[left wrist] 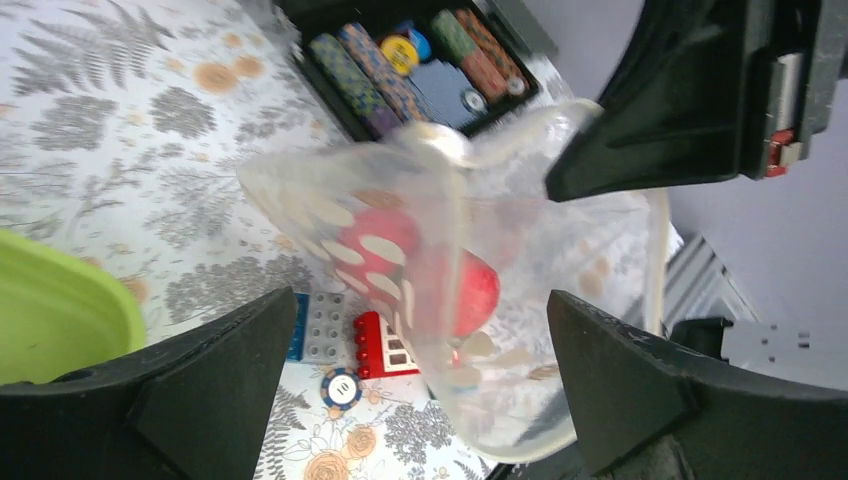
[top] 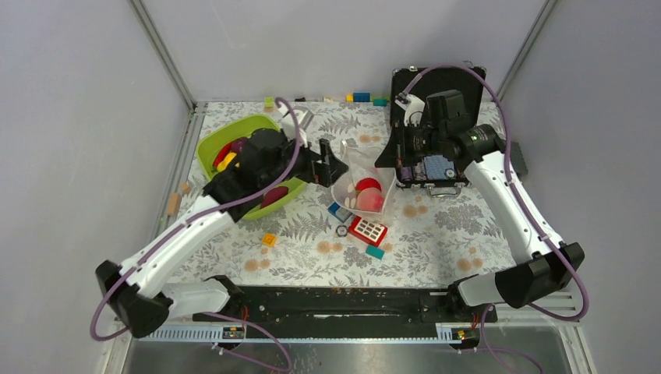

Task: Place the food in the zip-top bag and seal the zipper
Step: Pick up the fake fruit from the bin.

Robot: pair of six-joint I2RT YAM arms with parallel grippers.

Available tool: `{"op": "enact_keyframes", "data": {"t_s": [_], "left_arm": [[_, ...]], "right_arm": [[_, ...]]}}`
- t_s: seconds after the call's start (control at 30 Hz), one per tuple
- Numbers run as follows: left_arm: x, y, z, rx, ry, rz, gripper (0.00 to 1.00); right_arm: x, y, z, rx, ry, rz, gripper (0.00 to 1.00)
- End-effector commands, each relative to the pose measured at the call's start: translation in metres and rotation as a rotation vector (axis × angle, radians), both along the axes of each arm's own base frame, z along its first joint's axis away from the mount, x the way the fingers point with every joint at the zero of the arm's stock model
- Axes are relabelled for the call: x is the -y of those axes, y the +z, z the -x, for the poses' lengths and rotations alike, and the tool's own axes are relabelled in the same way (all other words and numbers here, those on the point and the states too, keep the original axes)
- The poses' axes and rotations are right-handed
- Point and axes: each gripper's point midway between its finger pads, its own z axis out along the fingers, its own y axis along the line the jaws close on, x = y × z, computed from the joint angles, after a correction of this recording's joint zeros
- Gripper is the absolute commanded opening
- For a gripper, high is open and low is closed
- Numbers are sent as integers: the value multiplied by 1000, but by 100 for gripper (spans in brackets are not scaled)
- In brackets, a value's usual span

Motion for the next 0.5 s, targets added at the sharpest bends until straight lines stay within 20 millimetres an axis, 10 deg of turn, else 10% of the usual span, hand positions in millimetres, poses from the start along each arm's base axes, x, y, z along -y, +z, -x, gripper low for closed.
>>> {"op": "enact_keyframes", "data": {"t_s": [0.0, 0.47], "left_arm": [[-40, 34, -19, 125, 254, 86, 99], [-146, -28, -77, -82, 708, 79, 99]], "right_arm": [[-9, 44, 28, 72, 220, -122, 4], [69, 6, 23, 141, 313, 145, 9]]}}
